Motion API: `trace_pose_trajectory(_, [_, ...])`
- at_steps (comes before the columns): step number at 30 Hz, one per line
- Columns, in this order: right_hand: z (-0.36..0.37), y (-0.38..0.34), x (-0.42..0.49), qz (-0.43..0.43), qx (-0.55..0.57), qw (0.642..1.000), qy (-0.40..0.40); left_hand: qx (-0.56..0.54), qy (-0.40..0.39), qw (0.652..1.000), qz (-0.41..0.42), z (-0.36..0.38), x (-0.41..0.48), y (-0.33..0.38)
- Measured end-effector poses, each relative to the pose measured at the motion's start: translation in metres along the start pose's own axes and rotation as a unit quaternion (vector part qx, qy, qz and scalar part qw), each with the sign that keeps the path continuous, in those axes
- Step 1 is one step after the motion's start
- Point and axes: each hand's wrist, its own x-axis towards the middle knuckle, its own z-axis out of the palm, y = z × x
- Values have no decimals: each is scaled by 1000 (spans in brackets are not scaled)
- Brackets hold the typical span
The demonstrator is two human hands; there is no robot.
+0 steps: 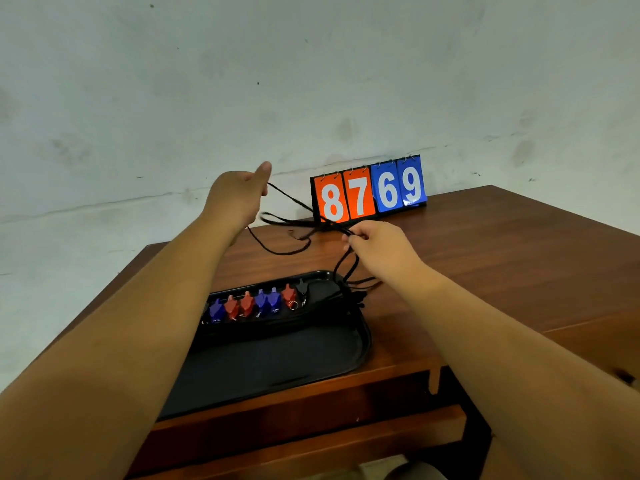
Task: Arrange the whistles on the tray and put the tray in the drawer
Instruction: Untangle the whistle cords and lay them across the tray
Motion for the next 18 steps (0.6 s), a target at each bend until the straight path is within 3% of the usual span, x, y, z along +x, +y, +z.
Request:
trace_pose_trajectory(10, [-19, 42, 5, 112, -19, 992, 46, -183, 145, 957, -171, -30, 23, -38])
trace_pose_trajectory(18, [-23, 69, 11, 186, 8, 979, 86, -213, 185, 936, -212, -30, 39, -63])
